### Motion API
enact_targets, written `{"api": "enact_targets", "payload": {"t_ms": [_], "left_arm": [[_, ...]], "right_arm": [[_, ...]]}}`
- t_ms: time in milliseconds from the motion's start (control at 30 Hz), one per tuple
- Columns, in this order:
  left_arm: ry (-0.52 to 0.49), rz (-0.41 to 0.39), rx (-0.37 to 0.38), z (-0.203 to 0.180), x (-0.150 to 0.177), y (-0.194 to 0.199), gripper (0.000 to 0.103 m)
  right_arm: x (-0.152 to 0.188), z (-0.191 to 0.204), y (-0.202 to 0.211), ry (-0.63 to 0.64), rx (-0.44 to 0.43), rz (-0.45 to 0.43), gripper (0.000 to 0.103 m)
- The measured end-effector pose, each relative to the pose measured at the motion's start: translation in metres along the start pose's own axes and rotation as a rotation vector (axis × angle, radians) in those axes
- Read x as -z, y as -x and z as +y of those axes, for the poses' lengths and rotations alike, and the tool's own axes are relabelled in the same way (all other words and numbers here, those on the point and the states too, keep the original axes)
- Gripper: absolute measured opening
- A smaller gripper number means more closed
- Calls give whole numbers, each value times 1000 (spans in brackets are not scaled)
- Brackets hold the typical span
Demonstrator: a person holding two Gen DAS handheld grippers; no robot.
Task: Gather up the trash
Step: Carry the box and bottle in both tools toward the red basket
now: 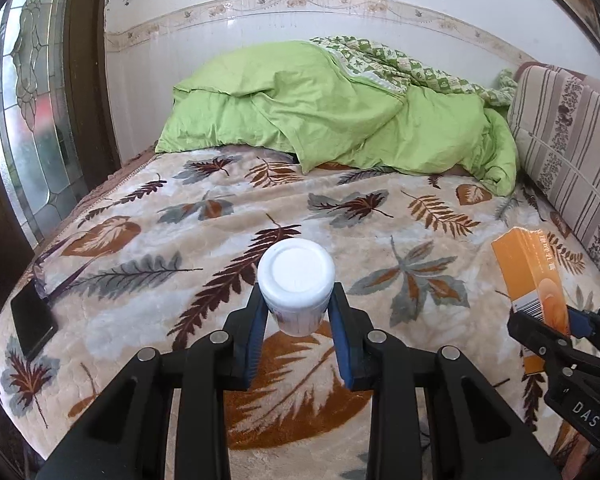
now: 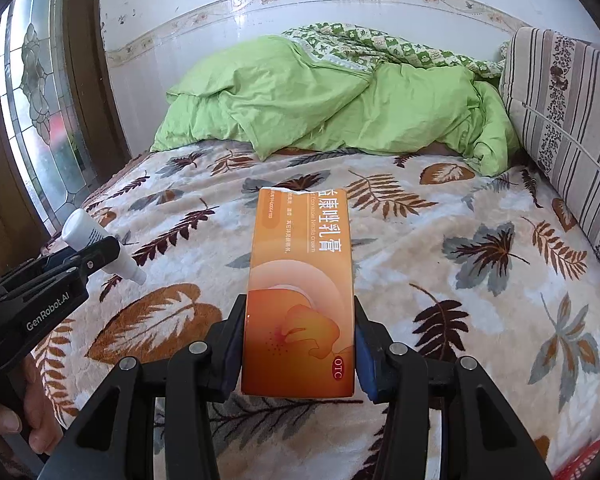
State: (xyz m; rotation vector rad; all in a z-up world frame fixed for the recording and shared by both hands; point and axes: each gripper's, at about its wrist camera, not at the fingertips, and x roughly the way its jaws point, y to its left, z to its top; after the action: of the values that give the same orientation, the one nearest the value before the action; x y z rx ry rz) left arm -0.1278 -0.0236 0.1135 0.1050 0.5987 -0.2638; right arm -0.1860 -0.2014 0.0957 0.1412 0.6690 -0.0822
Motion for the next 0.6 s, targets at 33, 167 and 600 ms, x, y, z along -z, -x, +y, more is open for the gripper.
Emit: {"api": "enact_targets", "payload": {"t_ms": [33,167,600], "left_arm": [[-3,4,-5,0,1,-2,29],[-6,24,-5,0,2,-12,29],[-37,6,0,-6,0,-14,29]], "right_arm": [[0,1,-1,5,2,-1,50],[-1,2,-6,19,9,2,50],[-3,1,-13,15,-12,16,50]]}}
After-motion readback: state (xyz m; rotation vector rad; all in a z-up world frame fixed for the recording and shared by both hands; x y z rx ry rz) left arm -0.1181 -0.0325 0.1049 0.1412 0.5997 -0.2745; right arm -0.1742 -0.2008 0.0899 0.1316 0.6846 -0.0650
